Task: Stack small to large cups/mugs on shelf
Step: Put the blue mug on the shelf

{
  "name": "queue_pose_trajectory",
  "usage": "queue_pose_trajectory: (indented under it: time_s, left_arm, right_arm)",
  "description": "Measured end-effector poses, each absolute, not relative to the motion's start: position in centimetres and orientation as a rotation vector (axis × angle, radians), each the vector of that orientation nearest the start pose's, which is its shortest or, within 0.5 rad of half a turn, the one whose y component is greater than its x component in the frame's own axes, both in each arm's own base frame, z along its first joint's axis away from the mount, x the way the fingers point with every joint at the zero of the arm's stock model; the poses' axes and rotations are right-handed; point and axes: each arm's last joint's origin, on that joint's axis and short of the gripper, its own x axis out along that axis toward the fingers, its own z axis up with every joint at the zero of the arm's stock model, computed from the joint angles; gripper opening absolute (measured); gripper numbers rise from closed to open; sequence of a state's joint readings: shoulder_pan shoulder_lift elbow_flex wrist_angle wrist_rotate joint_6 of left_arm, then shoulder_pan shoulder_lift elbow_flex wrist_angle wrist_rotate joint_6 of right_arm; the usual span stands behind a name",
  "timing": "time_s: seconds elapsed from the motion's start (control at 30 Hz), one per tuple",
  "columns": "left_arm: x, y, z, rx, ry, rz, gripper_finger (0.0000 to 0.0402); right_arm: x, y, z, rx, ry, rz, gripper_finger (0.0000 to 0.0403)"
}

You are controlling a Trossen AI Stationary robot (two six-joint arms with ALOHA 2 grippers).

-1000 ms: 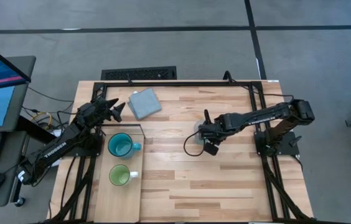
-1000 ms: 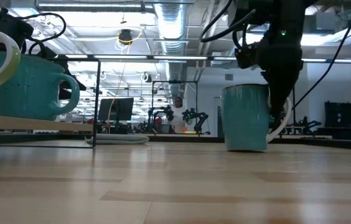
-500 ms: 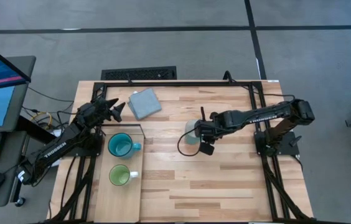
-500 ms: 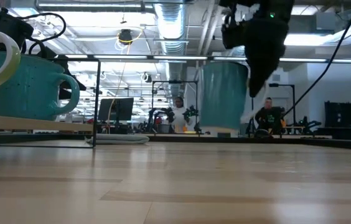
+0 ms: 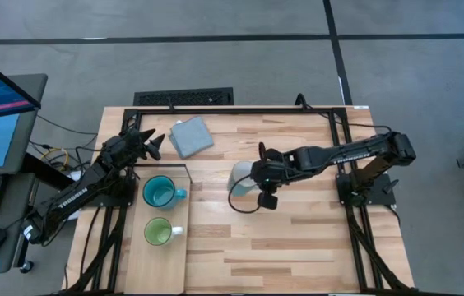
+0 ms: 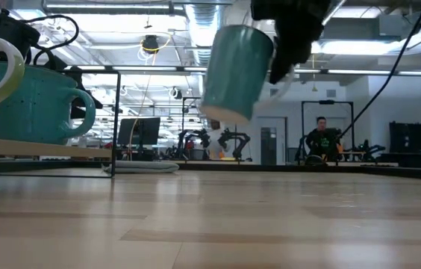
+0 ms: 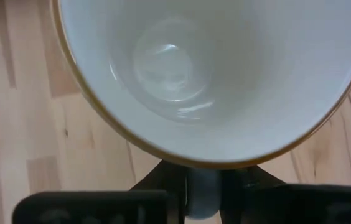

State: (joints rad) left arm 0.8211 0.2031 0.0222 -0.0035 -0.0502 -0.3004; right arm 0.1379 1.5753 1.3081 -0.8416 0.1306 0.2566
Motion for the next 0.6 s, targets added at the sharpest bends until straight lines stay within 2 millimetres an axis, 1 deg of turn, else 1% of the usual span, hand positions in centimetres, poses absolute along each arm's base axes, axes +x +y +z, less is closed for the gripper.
queue_pose_trajectory:
  time_s: [0.13, 0.2, 0.27, 0.4, 0.6]
  left_arm:
    - [7.3, 8.0, 15.4, -0.352, 0.045, 0.89, 0.0261]
    - [7.3, 8.0, 15.4, -0.351, 0.044, 0.89, 0.0261]
    - [7.3, 8.0, 15.4, -0.351, 0.045, 0.89, 0.0261]
    - [7.3, 8.0, 15.4, -0.351, 0.044, 0.889, 0.0261]
    - [7.3, 8.0, 15.4, -0.348, 0.045, 0.889, 0.0261]
  right_arm:
    - [31.9, 4.4, 28.0, 0.058, 1.039, -0.105, 0.0068]
    - [32.6, 4.9, 27.9, 0.053, 1.026, -0.094, 0.0068]
    - [33.1, 5.5, 27.6, 0.018, 1.065, -0.067, 0.0068]
    - [35.3, 7.2, 27.0, -0.073, 1.092, 0.001, 0.0068]
    - [37.7, 8.9, 27.4, -0.125, 1.152, 0.035, 0.0068]
